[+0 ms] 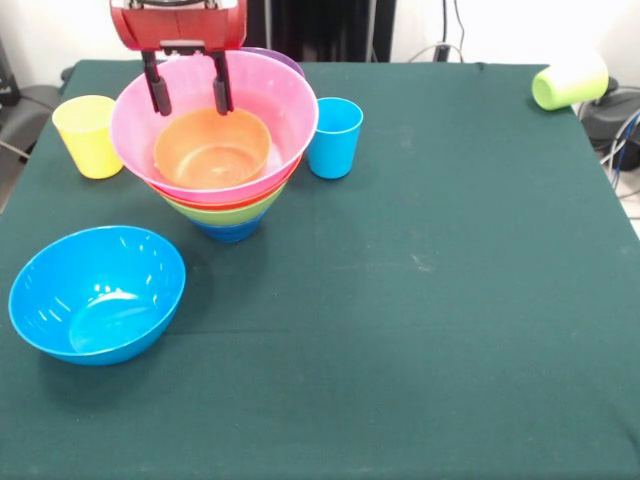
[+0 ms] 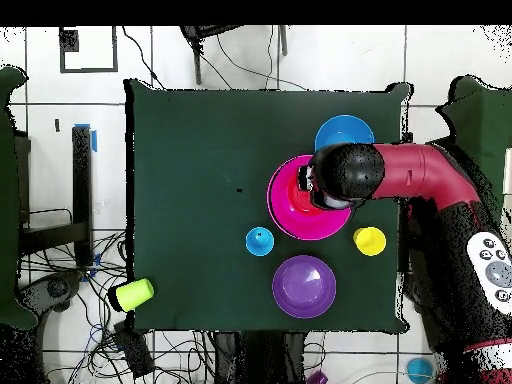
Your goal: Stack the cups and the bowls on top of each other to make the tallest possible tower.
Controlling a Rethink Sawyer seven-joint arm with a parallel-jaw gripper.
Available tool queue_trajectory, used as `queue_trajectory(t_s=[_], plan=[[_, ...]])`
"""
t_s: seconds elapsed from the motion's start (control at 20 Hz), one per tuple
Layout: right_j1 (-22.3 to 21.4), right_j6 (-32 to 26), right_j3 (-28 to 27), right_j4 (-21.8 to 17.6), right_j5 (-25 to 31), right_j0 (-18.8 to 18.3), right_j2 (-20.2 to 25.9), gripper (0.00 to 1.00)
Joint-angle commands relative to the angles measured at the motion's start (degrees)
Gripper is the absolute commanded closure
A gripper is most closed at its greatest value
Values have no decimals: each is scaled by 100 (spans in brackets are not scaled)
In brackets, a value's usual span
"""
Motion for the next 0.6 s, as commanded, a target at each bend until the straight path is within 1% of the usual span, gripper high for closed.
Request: queue_trajectory(t_s=[0.05,0.2,0.35,0.5,0.6], plan=[[102,-1155,-478,120,1012,366,231,0],[202,-1165,-828,139,1241,487,241,0],[307,-1148,-1163,92,1249,595,268,0],[219,-1065,-1368,53,1215,691,269,0],[196,-1027,-1540,40,1306,781,243,0]])
